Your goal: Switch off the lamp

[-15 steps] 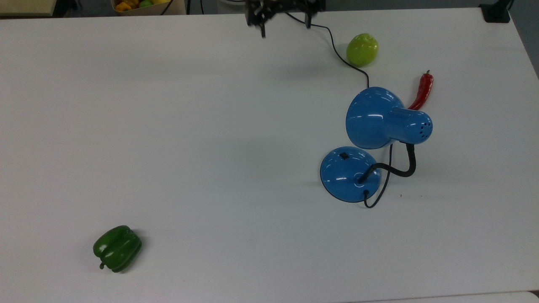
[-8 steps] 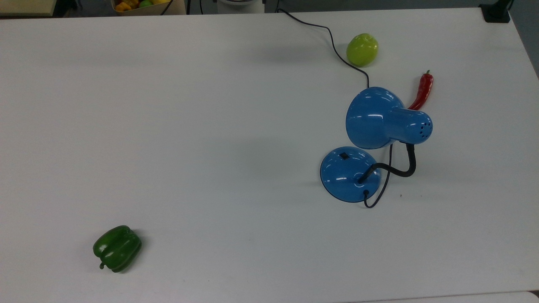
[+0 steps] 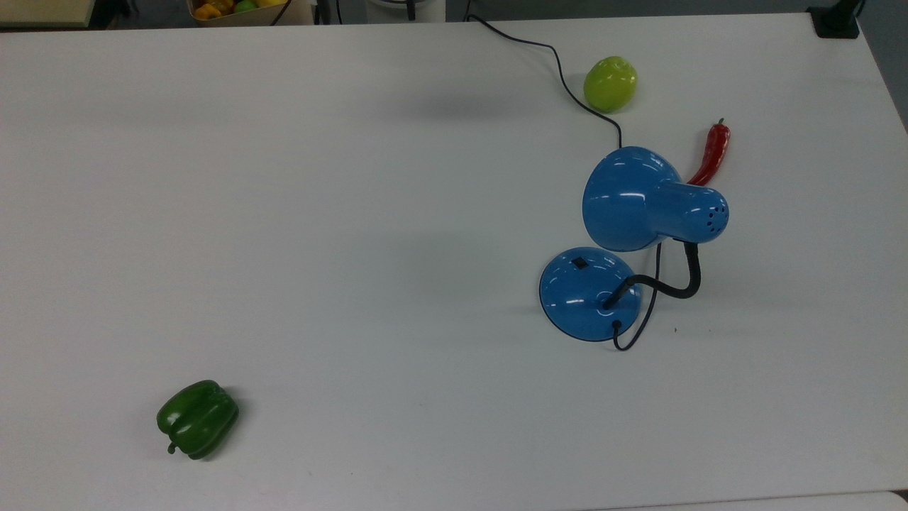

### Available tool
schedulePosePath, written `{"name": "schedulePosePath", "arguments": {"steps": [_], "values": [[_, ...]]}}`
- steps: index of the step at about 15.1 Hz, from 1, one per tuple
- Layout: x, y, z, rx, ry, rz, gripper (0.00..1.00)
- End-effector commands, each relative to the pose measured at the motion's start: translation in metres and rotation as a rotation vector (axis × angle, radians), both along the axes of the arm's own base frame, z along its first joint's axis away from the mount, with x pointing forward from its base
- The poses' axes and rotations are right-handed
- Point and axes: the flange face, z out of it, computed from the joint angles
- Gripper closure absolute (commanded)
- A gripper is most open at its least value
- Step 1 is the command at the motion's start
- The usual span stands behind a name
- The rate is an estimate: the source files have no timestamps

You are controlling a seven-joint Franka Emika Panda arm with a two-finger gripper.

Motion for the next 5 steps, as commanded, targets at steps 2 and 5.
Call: {"name": "schedulePosePath", "arguments": {"steps": [2,5], "values": [[0.0123,0.0063,0.0063,-0.01,-0.027,0.059,0.0],[0.0083,0.0111,0.0088,-0.012,-0.023,0.069,0.0]]}}
